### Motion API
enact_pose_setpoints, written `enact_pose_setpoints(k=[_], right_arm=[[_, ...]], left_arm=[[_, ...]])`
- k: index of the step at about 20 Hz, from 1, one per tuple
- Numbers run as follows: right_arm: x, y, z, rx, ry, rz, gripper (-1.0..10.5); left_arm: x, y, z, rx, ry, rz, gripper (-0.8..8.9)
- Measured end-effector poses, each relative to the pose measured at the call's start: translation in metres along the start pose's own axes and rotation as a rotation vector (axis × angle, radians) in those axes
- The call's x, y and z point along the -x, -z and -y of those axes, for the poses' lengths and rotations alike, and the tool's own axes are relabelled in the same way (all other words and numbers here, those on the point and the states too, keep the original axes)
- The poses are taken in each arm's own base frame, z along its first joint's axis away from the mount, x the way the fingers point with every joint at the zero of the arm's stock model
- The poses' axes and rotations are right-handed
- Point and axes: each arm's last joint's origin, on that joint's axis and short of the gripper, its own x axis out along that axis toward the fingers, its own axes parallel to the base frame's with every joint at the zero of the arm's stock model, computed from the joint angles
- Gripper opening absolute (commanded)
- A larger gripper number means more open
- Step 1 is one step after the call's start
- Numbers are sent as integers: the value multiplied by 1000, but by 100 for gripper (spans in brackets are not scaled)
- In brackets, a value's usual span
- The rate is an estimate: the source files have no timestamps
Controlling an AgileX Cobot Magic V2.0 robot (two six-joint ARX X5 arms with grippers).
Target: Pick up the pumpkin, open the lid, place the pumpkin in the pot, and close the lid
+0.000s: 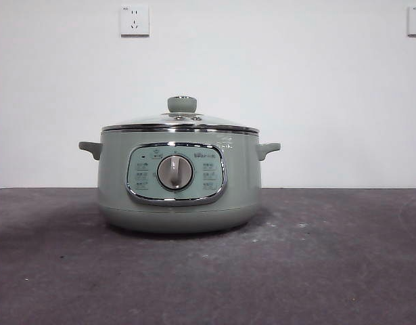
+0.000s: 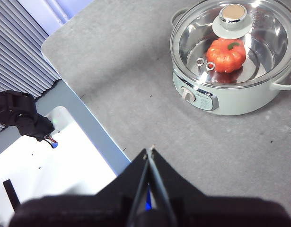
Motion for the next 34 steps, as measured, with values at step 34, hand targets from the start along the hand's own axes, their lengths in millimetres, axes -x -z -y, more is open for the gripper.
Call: enact_pose_setpoints(k=[34], right_arm=[[0, 0, 0, 0, 0, 0, 1]], left_arm=[[-41, 303, -5, 182, -501, 135, -3]])
